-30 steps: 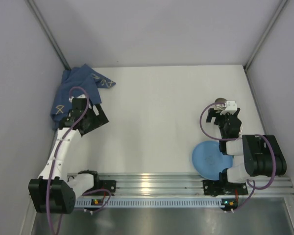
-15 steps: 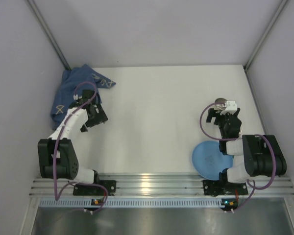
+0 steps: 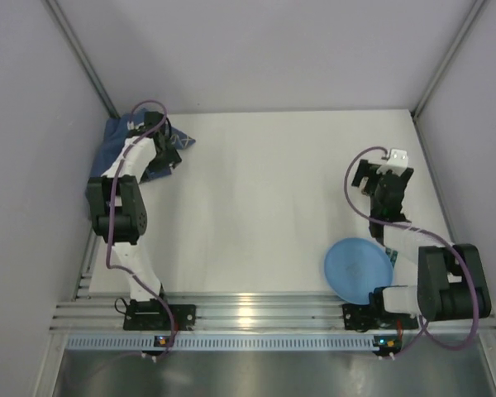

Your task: Set the dinner table for one person

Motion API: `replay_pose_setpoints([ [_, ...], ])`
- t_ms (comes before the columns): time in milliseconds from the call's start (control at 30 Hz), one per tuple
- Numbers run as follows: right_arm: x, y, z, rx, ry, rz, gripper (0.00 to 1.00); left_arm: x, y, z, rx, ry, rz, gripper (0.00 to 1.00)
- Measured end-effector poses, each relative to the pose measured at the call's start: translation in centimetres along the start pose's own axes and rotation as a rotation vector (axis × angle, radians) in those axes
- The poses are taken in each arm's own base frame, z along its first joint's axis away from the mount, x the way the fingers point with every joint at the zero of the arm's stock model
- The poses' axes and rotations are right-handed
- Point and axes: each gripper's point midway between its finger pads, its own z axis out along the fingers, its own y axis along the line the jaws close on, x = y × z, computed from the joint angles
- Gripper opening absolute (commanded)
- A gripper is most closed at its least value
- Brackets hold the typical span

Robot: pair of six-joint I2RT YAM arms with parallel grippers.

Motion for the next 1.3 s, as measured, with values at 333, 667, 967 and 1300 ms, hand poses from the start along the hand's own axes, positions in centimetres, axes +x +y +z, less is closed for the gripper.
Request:
replay_pose_setpoints([
  [333, -13.8, 3.2, 2.3, -0.078, -0.022, 0.371, 1.0, -6.1, -2.8, 5.4, -0.08, -0.083, 0.016, 0.93],
  [667, -8.6, 3.0, -1.0, -0.078, 0.166, 0.357, 1.0, -5.1, -1.8, 9.0, -0.12, -0.014, 0.006, 0.65],
  [967, -7.6, 2.8, -1.8, -0.071, 0.198, 0.349, 1.0, -4.9, -0.5, 10.2, -0.113, 0.015, -0.043, 0.0],
  [1300, -6.8, 3.3, -2.3, -0.087, 0.246, 0.34, 1.0, -3.7, -4.3, 8.6, 0.07, 0.047, 0.009, 0.0],
])
